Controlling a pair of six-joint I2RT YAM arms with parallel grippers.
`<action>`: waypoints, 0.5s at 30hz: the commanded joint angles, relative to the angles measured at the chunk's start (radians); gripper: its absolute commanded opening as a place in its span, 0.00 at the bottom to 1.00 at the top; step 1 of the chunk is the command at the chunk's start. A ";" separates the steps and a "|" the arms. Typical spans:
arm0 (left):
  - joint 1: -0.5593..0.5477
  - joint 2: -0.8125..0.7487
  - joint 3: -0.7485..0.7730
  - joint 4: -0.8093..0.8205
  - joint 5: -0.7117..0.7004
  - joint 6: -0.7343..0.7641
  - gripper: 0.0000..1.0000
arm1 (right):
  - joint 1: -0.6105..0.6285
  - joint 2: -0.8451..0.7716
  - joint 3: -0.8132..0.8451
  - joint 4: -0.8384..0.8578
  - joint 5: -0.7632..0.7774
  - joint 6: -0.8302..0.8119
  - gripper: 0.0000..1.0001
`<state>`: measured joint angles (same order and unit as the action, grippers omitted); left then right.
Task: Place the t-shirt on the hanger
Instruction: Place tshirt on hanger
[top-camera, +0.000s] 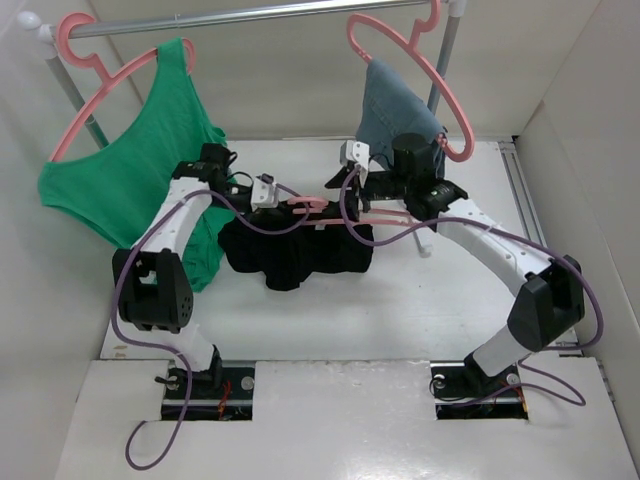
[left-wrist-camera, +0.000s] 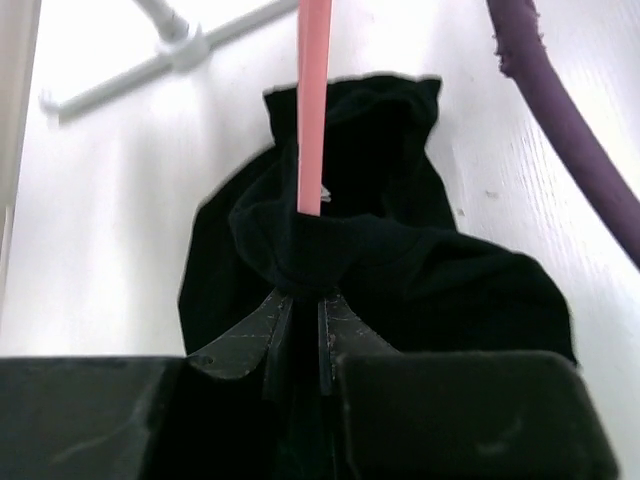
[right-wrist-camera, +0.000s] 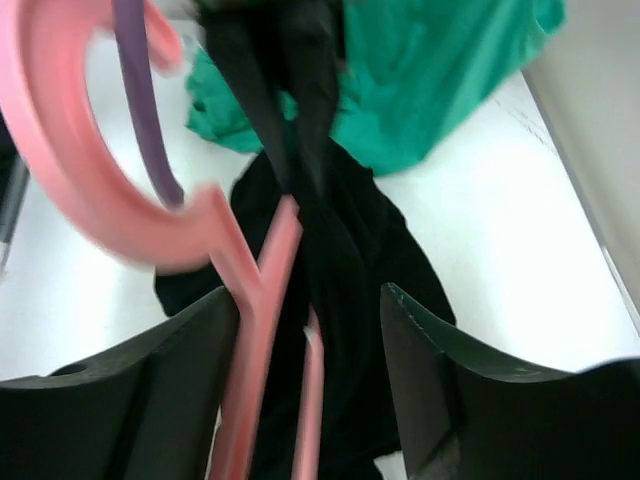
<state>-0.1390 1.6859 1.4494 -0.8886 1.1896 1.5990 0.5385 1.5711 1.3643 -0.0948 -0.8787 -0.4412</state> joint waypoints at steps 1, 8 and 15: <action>0.059 -0.083 -0.043 -0.110 -0.021 0.012 0.00 | 0.015 -0.028 0.048 -0.072 0.119 0.001 0.65; 0.091 -0.169 -0.135 0.017 -0.109 -0.155 0.00 | 0.089 -0.114 0.044 -0.135 0.506 0.156 0.74; 0.091 -0.248 -0.222 0.344 -0.183 -0.645 0.00 | 0.156 -0.276 -0.106 -0.052 0.819 0.389 0.67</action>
<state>-0.0525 1.5036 1.2427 -0.7185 1.0210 1.1885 0.6579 1.3617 1.2968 -0.2108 -0.2317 -0.1848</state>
